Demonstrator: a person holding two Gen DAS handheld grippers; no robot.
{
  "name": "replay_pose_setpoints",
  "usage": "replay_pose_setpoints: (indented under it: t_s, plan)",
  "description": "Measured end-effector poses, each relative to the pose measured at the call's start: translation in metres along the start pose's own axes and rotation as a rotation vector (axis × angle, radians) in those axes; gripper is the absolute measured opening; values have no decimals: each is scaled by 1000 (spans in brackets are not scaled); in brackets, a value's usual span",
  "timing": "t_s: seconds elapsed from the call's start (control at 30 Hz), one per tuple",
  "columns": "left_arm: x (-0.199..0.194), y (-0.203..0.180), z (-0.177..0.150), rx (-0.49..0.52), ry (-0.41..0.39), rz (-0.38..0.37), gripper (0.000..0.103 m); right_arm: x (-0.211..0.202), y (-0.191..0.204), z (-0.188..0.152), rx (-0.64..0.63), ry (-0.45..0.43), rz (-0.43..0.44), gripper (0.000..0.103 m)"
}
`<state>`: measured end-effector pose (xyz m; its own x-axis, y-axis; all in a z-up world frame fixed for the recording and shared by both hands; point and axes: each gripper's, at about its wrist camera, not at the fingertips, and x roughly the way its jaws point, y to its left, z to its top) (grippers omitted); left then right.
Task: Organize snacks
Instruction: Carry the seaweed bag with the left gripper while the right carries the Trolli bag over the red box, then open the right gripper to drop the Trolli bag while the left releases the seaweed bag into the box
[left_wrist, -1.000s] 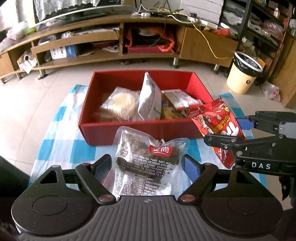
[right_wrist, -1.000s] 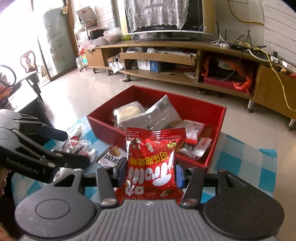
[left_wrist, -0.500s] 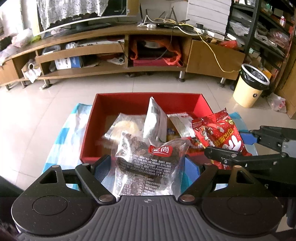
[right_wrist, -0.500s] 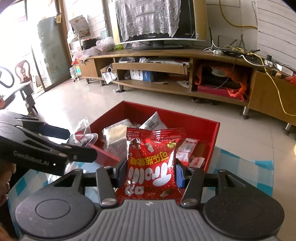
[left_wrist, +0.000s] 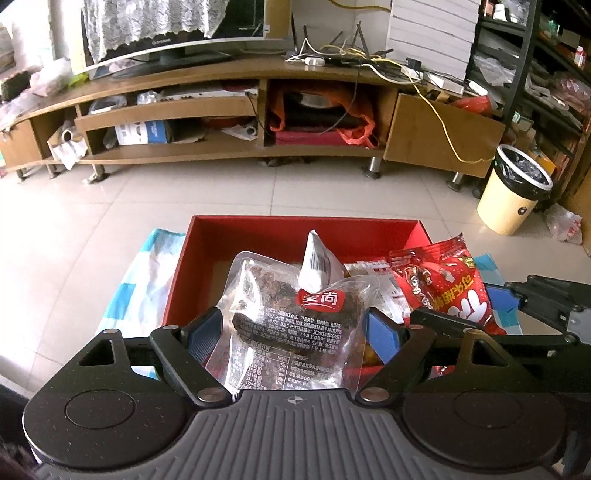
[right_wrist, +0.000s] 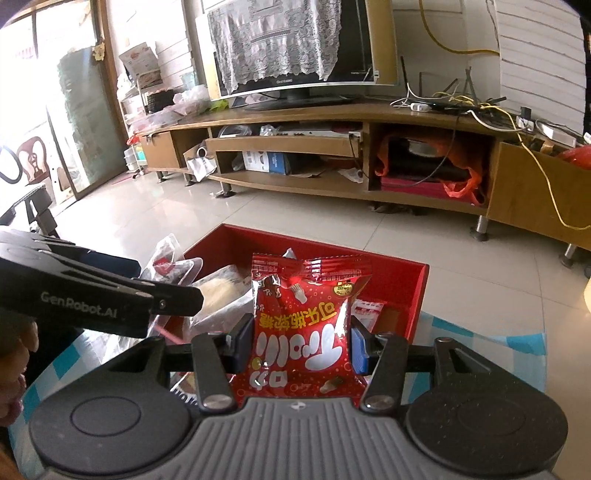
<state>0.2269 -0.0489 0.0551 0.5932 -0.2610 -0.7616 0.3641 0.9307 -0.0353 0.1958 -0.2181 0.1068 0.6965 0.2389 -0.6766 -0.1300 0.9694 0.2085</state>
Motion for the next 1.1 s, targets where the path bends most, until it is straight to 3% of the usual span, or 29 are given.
replay_pose_setpoints:
  t_s: [1.1]
  plan:
    - [52,-2,24,-14,38,64,90,54,-26,12,54,51,-73,51]
